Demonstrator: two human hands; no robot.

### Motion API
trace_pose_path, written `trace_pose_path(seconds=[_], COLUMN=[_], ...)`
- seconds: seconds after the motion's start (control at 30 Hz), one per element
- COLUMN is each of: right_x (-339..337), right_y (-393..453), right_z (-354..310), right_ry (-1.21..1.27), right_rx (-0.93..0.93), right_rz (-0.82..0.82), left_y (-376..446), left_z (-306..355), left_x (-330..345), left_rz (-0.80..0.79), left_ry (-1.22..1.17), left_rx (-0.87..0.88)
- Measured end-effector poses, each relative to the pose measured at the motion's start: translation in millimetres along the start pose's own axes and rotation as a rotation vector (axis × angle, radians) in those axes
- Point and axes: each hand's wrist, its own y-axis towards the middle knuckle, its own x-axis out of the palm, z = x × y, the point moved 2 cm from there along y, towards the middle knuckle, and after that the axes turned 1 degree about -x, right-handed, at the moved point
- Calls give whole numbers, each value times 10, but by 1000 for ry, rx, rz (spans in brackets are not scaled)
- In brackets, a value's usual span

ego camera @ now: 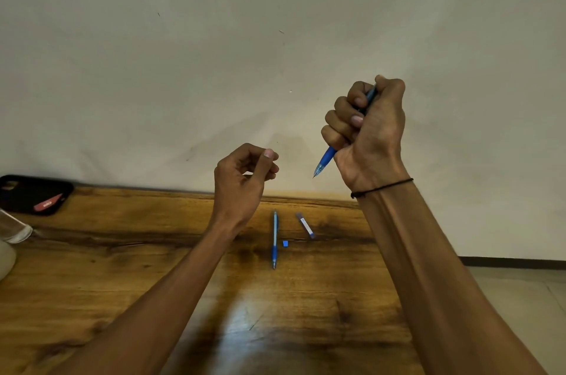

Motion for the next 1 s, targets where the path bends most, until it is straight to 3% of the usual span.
trace_pose_path(seconds=[1.0], right_x=[-42], right_y=[27], right_z=[17], right_ry=[33], right_rx=[9], right_rz=[4], left_y=[-5], left_z=[-4], left_x=[5], left_rz=[-10], left_ry=[-4], left_rx=[8])
